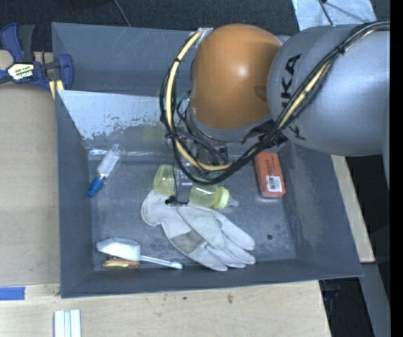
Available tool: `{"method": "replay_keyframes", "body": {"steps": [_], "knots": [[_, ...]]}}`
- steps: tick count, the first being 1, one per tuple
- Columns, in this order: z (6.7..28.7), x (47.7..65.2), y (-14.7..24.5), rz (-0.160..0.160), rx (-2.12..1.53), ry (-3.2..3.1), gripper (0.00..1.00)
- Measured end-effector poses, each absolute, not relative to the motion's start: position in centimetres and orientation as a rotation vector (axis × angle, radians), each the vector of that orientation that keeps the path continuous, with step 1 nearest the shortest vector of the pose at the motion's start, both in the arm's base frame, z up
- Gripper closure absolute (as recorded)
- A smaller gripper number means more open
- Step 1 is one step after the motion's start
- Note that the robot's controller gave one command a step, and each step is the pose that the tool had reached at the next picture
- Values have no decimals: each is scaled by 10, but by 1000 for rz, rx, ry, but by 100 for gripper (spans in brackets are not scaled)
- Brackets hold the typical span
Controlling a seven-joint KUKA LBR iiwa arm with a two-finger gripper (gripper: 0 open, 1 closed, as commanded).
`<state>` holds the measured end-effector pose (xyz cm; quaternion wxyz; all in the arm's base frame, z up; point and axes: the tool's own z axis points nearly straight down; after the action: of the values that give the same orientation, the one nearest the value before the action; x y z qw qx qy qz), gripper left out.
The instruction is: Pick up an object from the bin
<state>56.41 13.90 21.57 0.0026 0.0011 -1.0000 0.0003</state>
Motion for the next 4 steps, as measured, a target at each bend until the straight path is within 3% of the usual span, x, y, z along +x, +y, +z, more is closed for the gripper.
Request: {"method": "replay_keyframes", "body": {"steps": [1,2,3,4], "knots": [[221,566,138,-2,0,-3145,0],[151,587,108,-3,5,-3150,0],[90,597,91,-2,-435,-3115,0],[73,608,93,-1,-249,-3135,0]]}}
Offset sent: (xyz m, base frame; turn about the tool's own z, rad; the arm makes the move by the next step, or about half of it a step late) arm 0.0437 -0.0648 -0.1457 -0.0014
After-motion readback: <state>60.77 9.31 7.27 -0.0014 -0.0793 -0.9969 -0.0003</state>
